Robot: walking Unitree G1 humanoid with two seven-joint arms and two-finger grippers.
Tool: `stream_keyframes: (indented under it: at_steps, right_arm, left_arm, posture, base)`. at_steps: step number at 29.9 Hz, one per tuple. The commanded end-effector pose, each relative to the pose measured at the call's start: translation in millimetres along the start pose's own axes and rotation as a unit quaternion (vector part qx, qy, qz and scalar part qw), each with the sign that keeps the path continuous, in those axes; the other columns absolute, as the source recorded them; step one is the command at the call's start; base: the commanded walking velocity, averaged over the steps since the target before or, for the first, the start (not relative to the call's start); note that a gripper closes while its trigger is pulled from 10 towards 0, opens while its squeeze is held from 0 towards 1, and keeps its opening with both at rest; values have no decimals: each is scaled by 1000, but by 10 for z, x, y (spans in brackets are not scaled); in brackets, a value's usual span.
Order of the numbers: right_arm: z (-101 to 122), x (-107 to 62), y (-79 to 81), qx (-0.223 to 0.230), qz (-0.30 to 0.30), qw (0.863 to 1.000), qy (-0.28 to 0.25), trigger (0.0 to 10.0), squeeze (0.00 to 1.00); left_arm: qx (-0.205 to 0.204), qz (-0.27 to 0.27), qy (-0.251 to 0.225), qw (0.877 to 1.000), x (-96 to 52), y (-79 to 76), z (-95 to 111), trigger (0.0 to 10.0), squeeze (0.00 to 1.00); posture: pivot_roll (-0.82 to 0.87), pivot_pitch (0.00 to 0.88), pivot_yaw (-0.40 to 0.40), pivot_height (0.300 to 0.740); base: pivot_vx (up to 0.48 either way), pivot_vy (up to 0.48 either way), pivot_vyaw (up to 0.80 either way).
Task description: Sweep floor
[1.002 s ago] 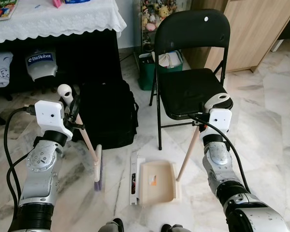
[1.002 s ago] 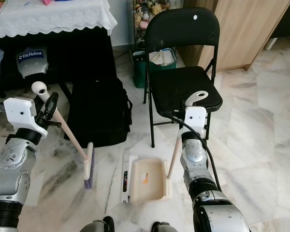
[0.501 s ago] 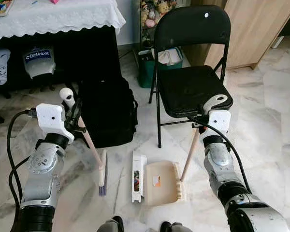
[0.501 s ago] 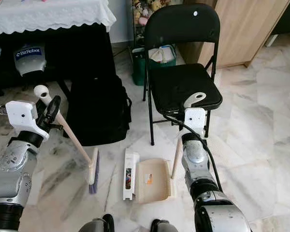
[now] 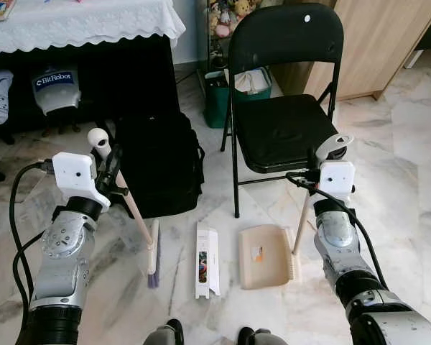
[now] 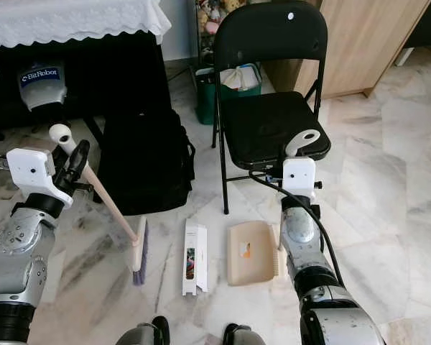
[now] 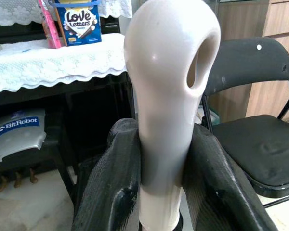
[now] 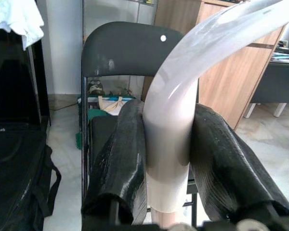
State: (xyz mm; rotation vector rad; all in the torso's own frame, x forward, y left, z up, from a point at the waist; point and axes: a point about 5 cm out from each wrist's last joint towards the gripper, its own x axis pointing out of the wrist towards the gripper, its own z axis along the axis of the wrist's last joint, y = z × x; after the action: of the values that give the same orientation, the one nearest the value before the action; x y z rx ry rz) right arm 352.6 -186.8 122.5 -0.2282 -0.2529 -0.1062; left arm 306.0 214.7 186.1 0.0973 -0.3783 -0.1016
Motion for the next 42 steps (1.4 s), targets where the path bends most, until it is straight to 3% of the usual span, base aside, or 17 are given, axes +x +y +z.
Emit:
stream_keyframes:
  at_steps: [1, 15, 23, 32, 37, 42]
  right_arm:
    - [1, -18, 4, -9, 3, 1000, -7, 10000, 0]
    - [-38, -19, 102, -42, 30, 999, 8, 10000, 0]
    - [44, 85, 102, -37, 24, 999, 6, 10000, 0]
    - [211, 223, 75, -103, 42, 993, -32, 10000, 0]
    - [215, 213, 153, -103, 57, 992, -36, 10000, 0]
    - [164, 173, 255, -58, 72, 996, -15, 10000, 0]
  left_arm:
    - [0, 5, -22, 1000, 15, 20, 110, 10000, 0]
    - [-4, 7, -21, 1000, -9, 19, 112, 10000, 0]
    - [-5, 9, -23, 1000, -11, 23, 124, 10000, 0]
    - [-6, 10, -27, 1000, 0, 22, 133, 10000, 0]
    - [-7, 8, -25, 1000, -8, 15, 127, 10000, 0]
    - [-7, 5, -25, 1000, -3, 13, 131, 10000, 0]
  posture:
    - [73, 241, 8, 740]
    - [77, 247, 9, 740]
    - [84, 247, 5, 740]
    - [79, 239, 0, 740]
    - [79, 239, 0, 740]
    - [79, 239, 0, 740]
  base:
    - [0, 0, 0]
    - [0, 0, 0]
    - [0, 0, 0]
    - [0, 0, 0]
    - [0, 0, 0]
    - [0, 0, 0]
